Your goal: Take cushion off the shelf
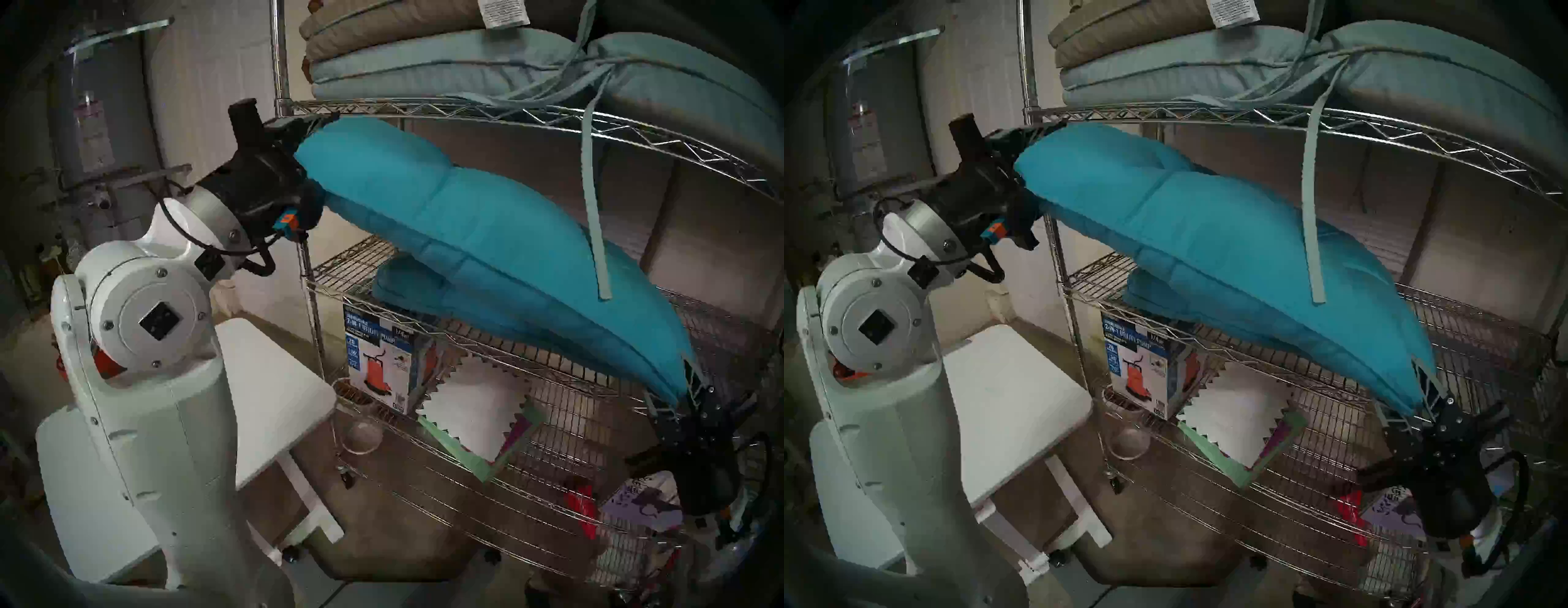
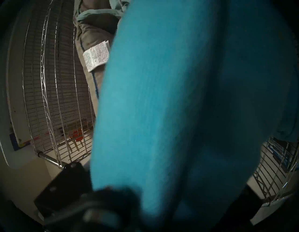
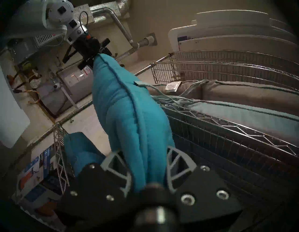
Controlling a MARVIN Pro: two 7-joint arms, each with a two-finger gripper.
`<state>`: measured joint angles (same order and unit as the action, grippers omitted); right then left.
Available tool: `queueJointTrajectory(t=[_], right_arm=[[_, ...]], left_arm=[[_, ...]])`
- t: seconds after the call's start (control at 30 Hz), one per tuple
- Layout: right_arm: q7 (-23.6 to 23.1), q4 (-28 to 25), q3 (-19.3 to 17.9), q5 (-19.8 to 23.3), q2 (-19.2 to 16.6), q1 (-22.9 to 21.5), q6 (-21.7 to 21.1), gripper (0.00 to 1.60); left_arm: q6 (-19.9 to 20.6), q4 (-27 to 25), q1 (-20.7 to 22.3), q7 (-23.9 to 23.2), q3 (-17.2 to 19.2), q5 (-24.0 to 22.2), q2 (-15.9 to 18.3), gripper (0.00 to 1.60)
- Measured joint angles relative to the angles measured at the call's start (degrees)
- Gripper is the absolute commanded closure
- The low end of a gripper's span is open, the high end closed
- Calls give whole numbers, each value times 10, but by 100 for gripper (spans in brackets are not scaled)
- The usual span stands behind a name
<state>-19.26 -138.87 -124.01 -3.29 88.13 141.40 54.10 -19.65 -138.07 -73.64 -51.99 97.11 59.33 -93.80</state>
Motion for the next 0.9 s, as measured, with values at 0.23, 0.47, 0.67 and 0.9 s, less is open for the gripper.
queueJointTrajectory(t=[0.23, 0.47, 0.67, 0.9], right_arm=[[-7, -5, 18, -1, 3, 16, 4, 160], [-16, -9, 44, -5, 4, 27, 7, 160], [-26, -11, 74, -11, 4, 34, 9, 160], [-41, -12, 113, -19, 4, 38, 9, 160]], left_arm=[[-1, 0, 0, -9, 22, -13, -1, 160], [-3, 0, 3, -15, 47, -27, -2, 160], [-4, 0, 13, -16, 72, -42, -2, 160], [-6, 0, 29, -16, 102, -61, -3, 160]])
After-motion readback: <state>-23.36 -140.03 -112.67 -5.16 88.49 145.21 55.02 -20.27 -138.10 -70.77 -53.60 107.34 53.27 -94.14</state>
